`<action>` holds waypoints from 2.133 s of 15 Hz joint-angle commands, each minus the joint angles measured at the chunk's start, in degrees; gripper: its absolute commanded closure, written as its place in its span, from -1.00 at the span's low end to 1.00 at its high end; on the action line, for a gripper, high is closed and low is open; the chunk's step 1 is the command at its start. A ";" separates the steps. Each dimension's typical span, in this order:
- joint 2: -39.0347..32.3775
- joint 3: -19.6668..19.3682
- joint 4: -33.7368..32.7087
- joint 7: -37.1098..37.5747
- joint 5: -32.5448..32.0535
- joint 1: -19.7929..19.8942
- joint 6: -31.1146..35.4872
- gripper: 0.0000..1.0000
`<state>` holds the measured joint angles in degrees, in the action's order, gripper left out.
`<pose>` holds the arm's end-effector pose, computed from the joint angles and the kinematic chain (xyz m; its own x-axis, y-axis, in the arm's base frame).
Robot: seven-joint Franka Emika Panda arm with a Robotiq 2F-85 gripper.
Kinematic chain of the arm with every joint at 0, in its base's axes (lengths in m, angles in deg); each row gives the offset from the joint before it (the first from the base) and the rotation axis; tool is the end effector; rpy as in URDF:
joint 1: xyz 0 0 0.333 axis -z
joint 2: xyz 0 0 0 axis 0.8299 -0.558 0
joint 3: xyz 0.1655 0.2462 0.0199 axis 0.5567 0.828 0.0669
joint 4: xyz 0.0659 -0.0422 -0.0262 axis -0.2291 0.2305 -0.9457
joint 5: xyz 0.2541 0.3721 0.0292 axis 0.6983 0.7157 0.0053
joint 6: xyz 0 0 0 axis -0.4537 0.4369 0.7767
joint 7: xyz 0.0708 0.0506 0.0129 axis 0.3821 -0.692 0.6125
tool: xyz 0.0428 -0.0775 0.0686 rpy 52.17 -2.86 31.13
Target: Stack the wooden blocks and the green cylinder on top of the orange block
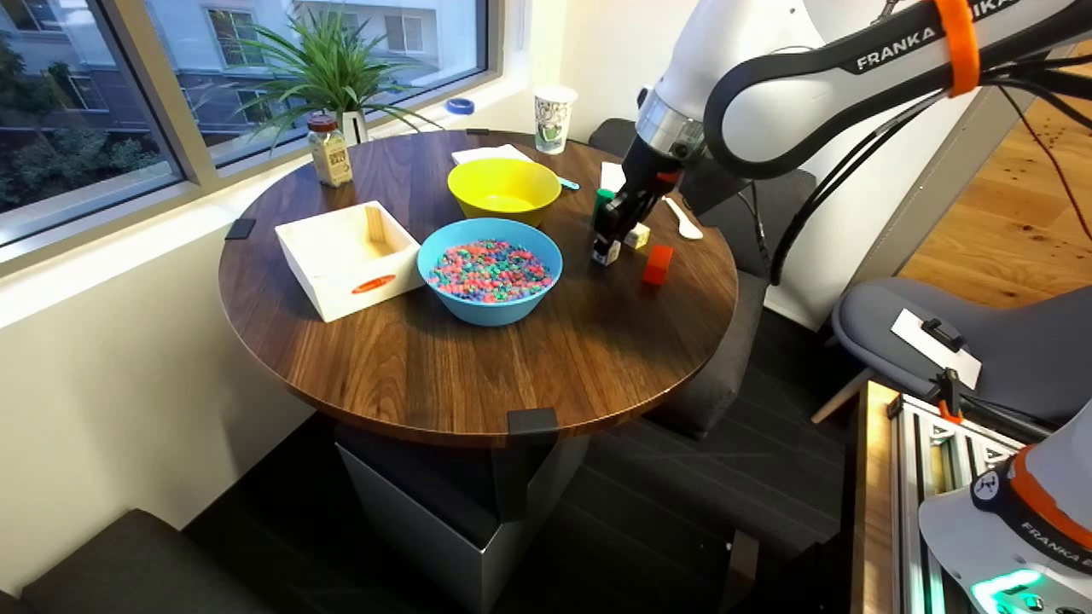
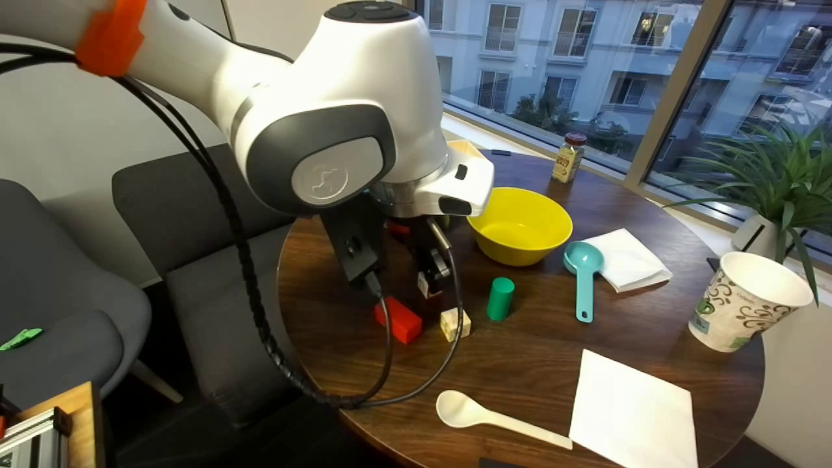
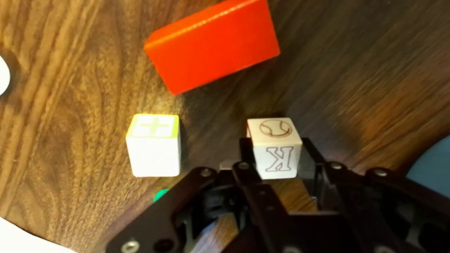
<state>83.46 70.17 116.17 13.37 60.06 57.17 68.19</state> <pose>0.6041 -0.0250 0.3204 0.9493 -0.1770 0.2598 -0.1684 -0.9842 -0.0552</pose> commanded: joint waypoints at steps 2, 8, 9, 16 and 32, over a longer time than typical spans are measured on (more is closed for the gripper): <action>4.93 0.01 3.17 -5.45 0.68 0.23 -0.73 0.79; 11.76 -1.05 8.80 -14.05 1.77 0.30 -2.03 0.80; 12.88 -1.41 9.76 -15.57 2.22 0.21 -2.45 0.80; 18.52 -4.10 14.27 -22.86 3.12 -0.32 -4.47 0.79; 17.45 -7.45 14.64 -33.00 8.19 -1.98 -3.11 0.80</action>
<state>101.50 63.78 130.56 -17.32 66.20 56.25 64.07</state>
